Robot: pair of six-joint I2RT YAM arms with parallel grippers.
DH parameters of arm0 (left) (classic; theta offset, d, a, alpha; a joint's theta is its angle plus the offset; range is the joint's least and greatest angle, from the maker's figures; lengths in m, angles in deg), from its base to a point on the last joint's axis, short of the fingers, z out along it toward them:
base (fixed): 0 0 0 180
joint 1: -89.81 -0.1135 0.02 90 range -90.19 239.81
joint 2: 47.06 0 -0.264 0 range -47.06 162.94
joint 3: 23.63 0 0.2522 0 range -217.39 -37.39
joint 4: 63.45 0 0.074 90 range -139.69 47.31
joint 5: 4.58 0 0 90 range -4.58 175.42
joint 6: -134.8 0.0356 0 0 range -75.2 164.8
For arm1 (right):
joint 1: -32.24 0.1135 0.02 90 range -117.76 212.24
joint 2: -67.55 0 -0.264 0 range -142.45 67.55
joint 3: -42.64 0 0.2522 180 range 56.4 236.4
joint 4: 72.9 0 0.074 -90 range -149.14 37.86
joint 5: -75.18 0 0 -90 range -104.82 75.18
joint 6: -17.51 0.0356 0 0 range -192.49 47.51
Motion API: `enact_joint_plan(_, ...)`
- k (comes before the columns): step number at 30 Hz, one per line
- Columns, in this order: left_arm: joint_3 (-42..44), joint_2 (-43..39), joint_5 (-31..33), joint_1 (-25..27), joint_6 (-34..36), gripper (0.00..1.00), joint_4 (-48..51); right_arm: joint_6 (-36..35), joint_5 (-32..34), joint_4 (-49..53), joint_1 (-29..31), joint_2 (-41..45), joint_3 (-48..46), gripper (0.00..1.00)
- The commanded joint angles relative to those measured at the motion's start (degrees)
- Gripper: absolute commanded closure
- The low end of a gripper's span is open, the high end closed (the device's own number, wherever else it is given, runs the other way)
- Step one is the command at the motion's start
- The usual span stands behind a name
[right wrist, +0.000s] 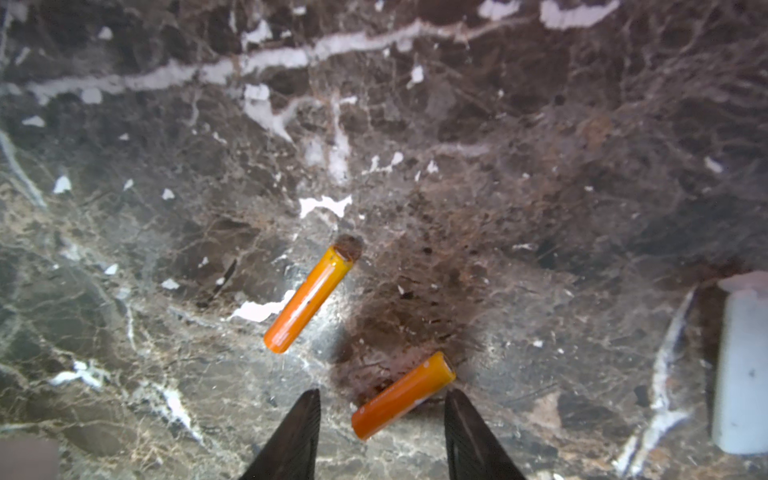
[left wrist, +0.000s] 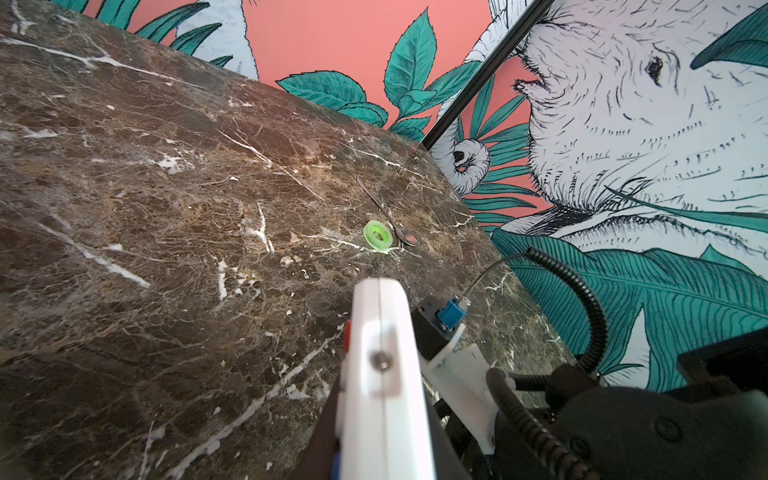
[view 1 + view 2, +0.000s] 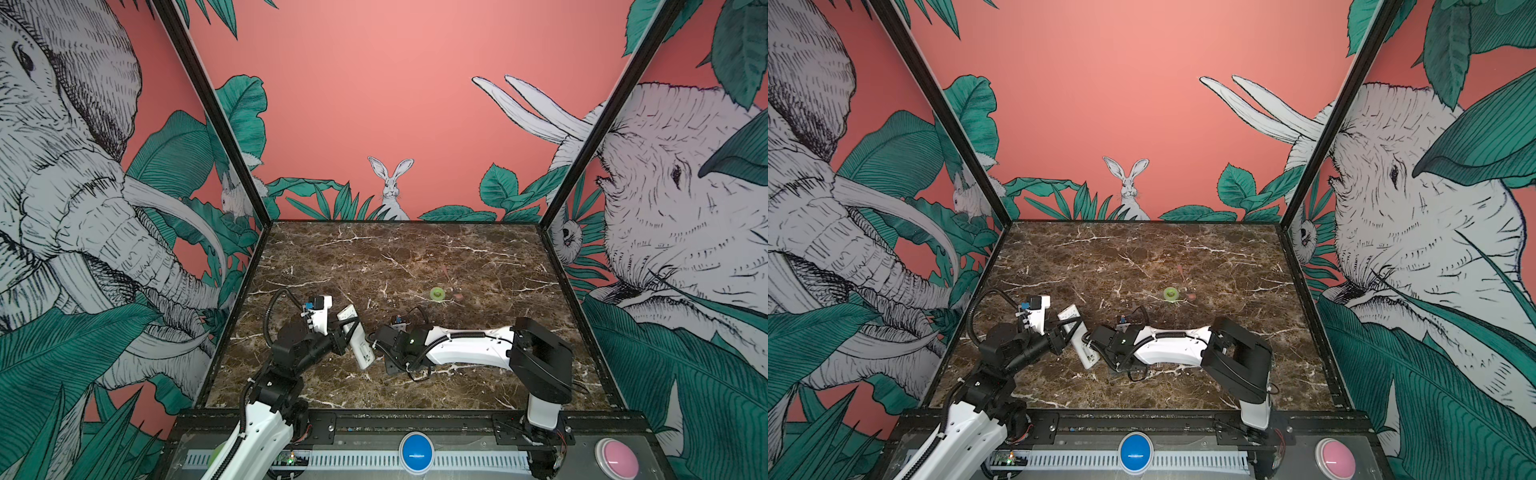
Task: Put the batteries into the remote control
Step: 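Move the right gripper over the nearer orange battery, then lower the right gripper and grasp the orange battery upright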
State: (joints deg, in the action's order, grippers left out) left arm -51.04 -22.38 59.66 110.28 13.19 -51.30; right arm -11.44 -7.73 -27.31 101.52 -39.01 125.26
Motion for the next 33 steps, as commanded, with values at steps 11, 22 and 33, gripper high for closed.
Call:
enact_joint_plan(11, 0.3, -0.1, -0.5, -0.2, 0.2, 1.0, -1.1, 3.0, 1.2, 2.4, 0.3, -2.5, 1.3, 0.63)
enact_joint_plan(22, 0.4, 0.0, -0.7, -0.2, 0.2, 1.0, -1.3, 1.8, 1.7, 3.4, 0.3, -2.0, 0.0, 0.89)
enact_joint_plan(33, -0.2, 5.3, -3.1, -0.2, -1.1, 1.0, -5.0, -4.5, 6.5, 2.2, 0.4, 4.5, -6.3, 0.99)
